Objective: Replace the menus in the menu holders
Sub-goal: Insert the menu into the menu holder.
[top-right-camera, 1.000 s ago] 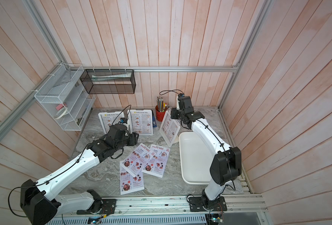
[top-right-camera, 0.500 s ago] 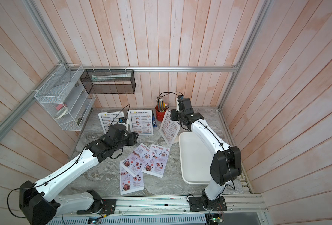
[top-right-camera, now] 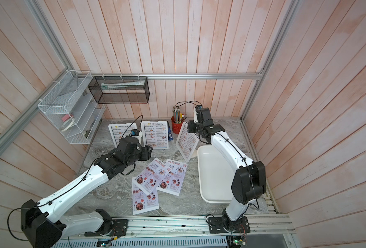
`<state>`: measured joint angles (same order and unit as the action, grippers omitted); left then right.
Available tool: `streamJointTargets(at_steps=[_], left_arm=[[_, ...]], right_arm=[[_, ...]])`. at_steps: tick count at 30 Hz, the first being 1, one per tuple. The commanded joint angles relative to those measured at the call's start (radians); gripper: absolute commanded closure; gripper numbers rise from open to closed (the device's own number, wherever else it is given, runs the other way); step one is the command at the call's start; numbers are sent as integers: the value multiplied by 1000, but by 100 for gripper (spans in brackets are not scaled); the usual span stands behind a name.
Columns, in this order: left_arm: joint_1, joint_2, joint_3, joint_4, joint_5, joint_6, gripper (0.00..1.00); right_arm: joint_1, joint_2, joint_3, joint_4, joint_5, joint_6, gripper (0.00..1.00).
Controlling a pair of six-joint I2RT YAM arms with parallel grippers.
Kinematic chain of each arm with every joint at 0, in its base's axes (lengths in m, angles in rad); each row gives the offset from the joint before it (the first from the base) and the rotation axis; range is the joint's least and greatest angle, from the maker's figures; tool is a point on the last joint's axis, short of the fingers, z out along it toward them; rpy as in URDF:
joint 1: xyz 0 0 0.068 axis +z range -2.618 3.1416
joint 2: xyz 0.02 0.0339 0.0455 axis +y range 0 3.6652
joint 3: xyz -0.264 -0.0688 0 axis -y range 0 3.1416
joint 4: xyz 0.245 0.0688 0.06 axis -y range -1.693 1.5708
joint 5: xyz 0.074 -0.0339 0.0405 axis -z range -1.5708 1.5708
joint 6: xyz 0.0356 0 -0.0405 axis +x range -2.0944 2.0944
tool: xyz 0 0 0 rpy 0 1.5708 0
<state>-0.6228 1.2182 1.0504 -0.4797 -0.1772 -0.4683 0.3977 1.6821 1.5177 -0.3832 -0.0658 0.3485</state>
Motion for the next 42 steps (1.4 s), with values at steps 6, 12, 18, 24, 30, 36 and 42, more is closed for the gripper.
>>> streamJointTargets(at_steps=[6,12,18,24,30,36,42], left_arm=[[5,-8,22,-21,-4,4,38],[6,-19,34,-34,-24,17,38],[6,-25,19,-31,-21,5,37],[7,-29,22,-36,-35,12,37],[9,-26,16,-33,-30,10,37],[9,-29,10,-28,-28,6,37],[11,-30,10,-28,-30,9,37]], right_arm=[[0,18,-6,31,-48,24,85],[-6,5,0,59,-15,42,89],[-18,18,-7,63,26,31,91],[-19,45,-22,70,-4,28,92],[-4,53,-19,87,-40,35,92],[2,57,-14,84,-35,35,92],[-7,15,12,48,-8,18,92]])
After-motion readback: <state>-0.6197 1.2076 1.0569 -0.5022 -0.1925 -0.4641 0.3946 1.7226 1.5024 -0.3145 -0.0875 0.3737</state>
